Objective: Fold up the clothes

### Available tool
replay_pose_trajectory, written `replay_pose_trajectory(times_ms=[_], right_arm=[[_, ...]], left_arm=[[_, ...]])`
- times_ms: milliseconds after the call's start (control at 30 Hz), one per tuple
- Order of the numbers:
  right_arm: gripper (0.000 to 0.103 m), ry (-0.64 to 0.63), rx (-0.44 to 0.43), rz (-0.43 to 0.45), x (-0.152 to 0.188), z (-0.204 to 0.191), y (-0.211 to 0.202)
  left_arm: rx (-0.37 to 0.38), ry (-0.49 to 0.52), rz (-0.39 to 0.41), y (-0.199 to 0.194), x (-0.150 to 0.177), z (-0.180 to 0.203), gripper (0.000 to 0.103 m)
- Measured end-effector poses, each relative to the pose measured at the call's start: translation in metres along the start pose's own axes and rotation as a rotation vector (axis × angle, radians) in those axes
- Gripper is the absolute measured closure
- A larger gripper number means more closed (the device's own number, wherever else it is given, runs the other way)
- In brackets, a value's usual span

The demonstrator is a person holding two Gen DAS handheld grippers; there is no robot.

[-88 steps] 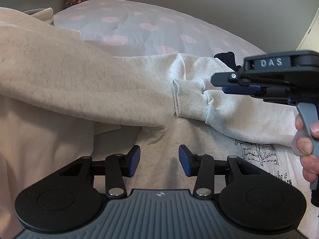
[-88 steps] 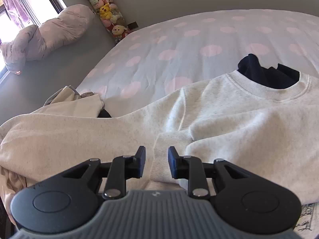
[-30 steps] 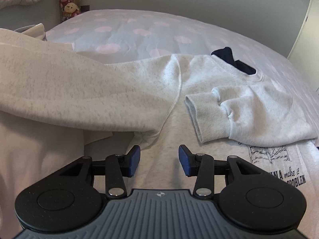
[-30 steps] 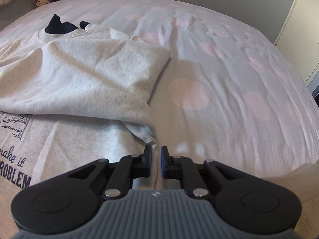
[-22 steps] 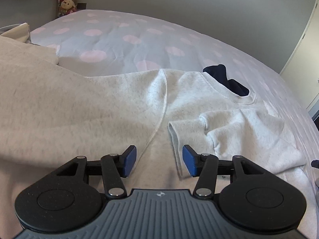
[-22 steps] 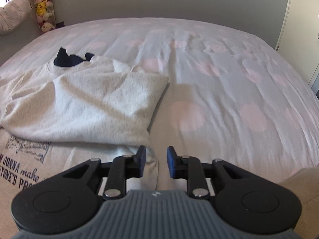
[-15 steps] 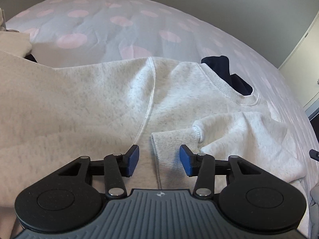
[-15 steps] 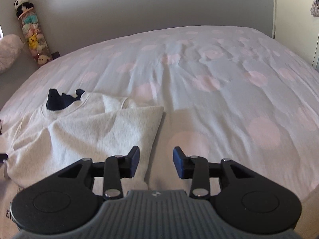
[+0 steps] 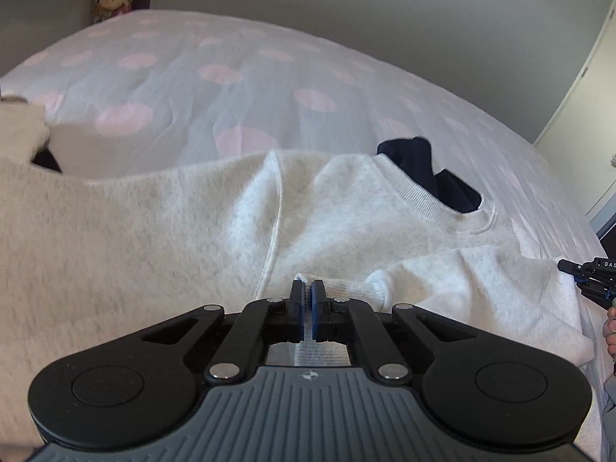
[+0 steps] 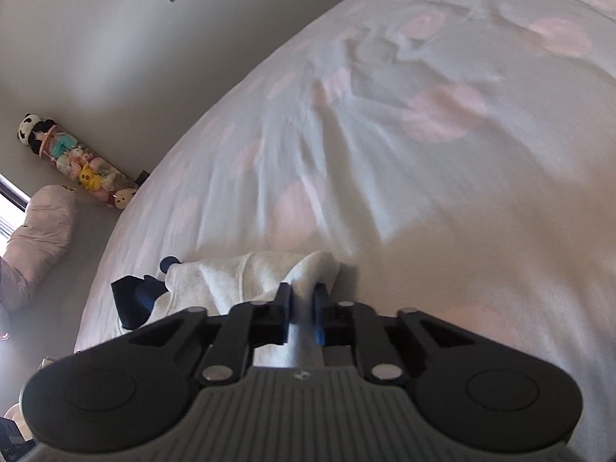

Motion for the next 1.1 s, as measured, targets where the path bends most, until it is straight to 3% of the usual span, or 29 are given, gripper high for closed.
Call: replay_pose_trajectory(times_ms=[100,200,333,467,533,567,700,833,1000,1100], right_arm=[[0.096,-0.09,0.026,0.034,-0.005,-0.012,-0.003],[0.096,-0.13,0.058,0.031,-0.005,-0.014,-0.001],[0.095,-0.136,0.079,0.005,0.001,-0.008,0.001],[0.072,-0.178,0.086,-0.008,0.006,-0.01,-0.019],[0.073,-0.223,0.068,-0.016,0.012,-0.017,-0.035],[0.073,-0.246,0.06,-0.023,0.017,-0.021,-0.044],[0.072,-0.276,0.046,-0.04,0.053,-0.031,-0.085],[0.067,-0.378,0.096,-0.02,0.096,-0.035,-0.119],[0.069,-0.548,0.17,-0.042,0.134,-0.037,-0.128],[0.069,-0.633,0.16,-0.047,0.14,-0.045,-0.121]], left_arm=[[-0.019,0.035,0.075,-0.01,-0.023,0.005,0.102],[-0.114,0.066,0.045,0.008,-0.035,-0.001,0.102],[-0.142,0.102,-0.054,0.034,-0.021,-0.01,0.102],[-0.121,0.077,-0.029,0.027,-0.013,-0.016,0.099],[-0.112,0.061,-0.019,0.019,-0.01,-0.019,0.085],[-0.11,0.061,-0.014,0.013,-0.007,-0.019,0.08],[-0.089,0.067,-0.005,-0.008,0.004,-0.015,0.079],[-0.097,0.103,-0.024,-0.026,0.015,-0.007,0.079],[-0.128,0.177,-0.034,-0.041,0.014,0.013,0.079],[-0.139,0.208,-0.037,-0.049,0.013,0.028,0.079]])
Point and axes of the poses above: each gripper's, at about its wrist camera, not at the fingertips, and y roughly the way its jaws point, z to its right, x to its underside, the point moved 2 cm from there along y, roughly the way its jaws point, and after that the axes turned 4 degrees about -x, right-handed, at the moved point
